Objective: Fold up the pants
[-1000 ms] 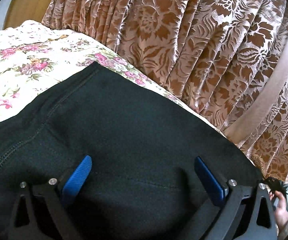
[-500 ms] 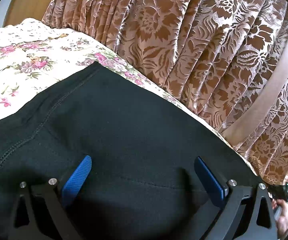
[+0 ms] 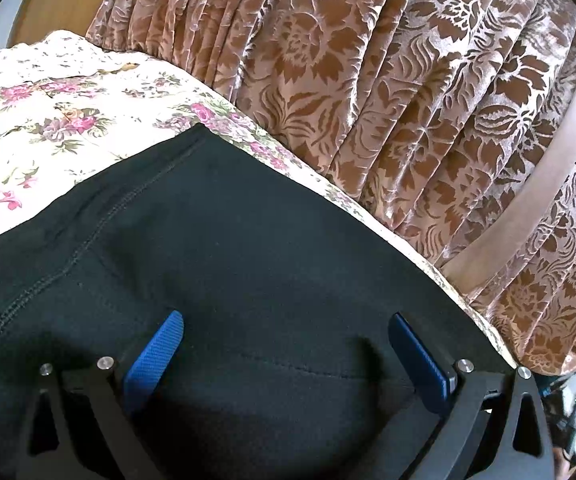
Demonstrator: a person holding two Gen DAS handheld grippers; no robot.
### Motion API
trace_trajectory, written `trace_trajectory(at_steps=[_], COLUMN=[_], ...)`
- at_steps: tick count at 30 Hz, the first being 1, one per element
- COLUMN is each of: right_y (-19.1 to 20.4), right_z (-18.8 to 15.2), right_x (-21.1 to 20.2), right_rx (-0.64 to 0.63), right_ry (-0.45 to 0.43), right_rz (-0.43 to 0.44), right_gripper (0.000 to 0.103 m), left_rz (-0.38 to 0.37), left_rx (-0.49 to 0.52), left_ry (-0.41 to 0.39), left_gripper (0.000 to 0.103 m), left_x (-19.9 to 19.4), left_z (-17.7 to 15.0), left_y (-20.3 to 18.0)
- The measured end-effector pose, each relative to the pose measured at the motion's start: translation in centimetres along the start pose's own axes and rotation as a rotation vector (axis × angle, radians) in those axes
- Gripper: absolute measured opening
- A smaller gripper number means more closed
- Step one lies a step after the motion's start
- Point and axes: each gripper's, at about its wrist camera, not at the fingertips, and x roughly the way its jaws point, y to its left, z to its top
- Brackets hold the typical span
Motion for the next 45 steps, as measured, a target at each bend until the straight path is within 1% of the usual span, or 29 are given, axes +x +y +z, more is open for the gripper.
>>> trace_trajectory(at_steps=[1,2,3,5,6,7,8,9,11,13,15,18,20,22,24,26,27,29,30,33,34,35,36,37,38,39,41,43,45], right_y=[0.8,1.9,2.9,4.4,5.1,5.8,6.2,6.3,6.6,6.7,6.6,6.5,6.6,6.8,6.7,6.7,6.7,6.8,6.8,6.8,6.8,6.8,6.8,6.8,6.9,7.0,7.1,7.1,7.1], right_z=[-0.3,-0.7,-1.1,-2.0,-2.3,-2.8,-2.9,-2.8,-2.9,-3.1,-3.1,-3.2,-3.4,-3.3,-3.3,-3.3,-3.3,-3.3,-3.2,-3.2,-3.2,-3.3,-3.3,-3.3,-3.3,-3.4,-3.4,-3.5,-3.5], right_x=[-0.6,-0.9,-0.7,0.4,1.2,2.6,3.4,3.4,3.2,3.0,3.0,3.1,2.9,3.1,3.1,3.1,3.1,3.1,3.1,3.1,3.1,3.1,3.1,3.1,3.1,3.1,3.1,3.1,3.1], right_rx=[-0.040,-0.090,-0.138,-0.206,-0.237,-0.271,-0.293,-0.298,-0.314,-0.323,-0.313,-0.302,-0.306,-0.310,-0.309,-0.310,-0.311,-0.314,-0.315,-0.317,-0.317,-0.317,-0.318,-0.319,-0.321,-0.325,-0.333,-0.336,-0.334], right_ry=[-0.032,-0.053,-0.052,0.000,0.040,0.102,0.135,0.121,0.109,0.097,0.099,0.097,0.094,0.093,0.093,0.092,0.092,0.091,0.091,0.089,0.089,0.088,0.086,0.085,0.082,0.080,0.077,0.075,0.075], right_rz=[0.030,0.062,0.092,0.115,0.099,0.062,0.036,0.032,0.017,0.009,0.020,0.030,0.024,0.020,0.020,0.019,0.018,0.015,0.013,0.010,0.010,0.009,0.007,0.005,0.001,-0.004,-0.017,-0.019,-0.017], right_gripper=[0.032,0.036,0.038,0.039,0.039,0.042,0.043,0.045,0.047,0.048,0.048,0.048,0.048,0.048,0.048,0.048,0.048,0.048,0.049,0.049,0.049,0.049,0.049,0.049,0.049,0.049,0.049,0.049,0.049], left_rz=[0.008,0.022,0.033,0.068,0.088,0.099,0.102,0.094,0.099,0.133,0.191,0.296,0.341,0.361,0.363,0.384,0.375,0.318,0.316,0.348,0.351,0.347,0.338,0.324,0.329,0.321,0.281,0.246,0.199], left_rx=[0.003,0.007,0.010,0.023,0.034,0.043,0.056,0.079,0.105,0.142,0.189,0.233,0.214,0.170,0.139,0.108,0.090,0.064,0.075,0.178,0.190,0.200,0.218,0.245,0.263,0.270,0.231,0.197,0.191], left_ry=[0.006,0.018,0.030,0.068,0.096,0.122,0.146,0.146,0.096,0.032,0.011,0.046,0.097,0.144,0.186,0.192,0.204,0.230,0.239,0.225,0.229,0.238,0.248,0.250,0.248,0.253,0.250,0.217,0.166], left_gripper=[0.102,0.102,0.102,0.103,0.103,0.103,0.103,0.102,0.103,0.103,0.103,0.103,0.103,0.103,0.102,0.102,0.102,0.102,0.102,0.102,0.102,0.099,0.082,0.068,0.040,0.022,0.018,0.017,0.017], left_x=[0.1,0.2,0.4,0.8,1.0,1.2,1.3,1.2,0.5,0.2,1.0,3.7,5.8,8.0,9.9,11.2,12.0,13.4,13.9,14.8,14.9,15.1,15.1,14.9,14.6,14.2,13.2,11.6,9.6], left_z=[0.0,0.1,0.1,0.4,0.7,1.0,1.6,2.7,4.4,7.0,9.6,12.6,13.9,15.0,15.4,15.3,15.2,14.6,14.2,13.0,13.0,13.0,13.1,13.2,13.4,13.5,13.8,14.1,14.4], left_y=[-0.1,-0.2,-0.3,-0.8,-1.2,-1.5,-1.8,-2.1,-2.4,-2.7,-2.6,-1.3,0.2,2.0,3.1,3.8,4.4,5.1,5.1,4.4,4.1,3.9,3.6,3.2,2.9,2.6,2.7,2.5,1.8])
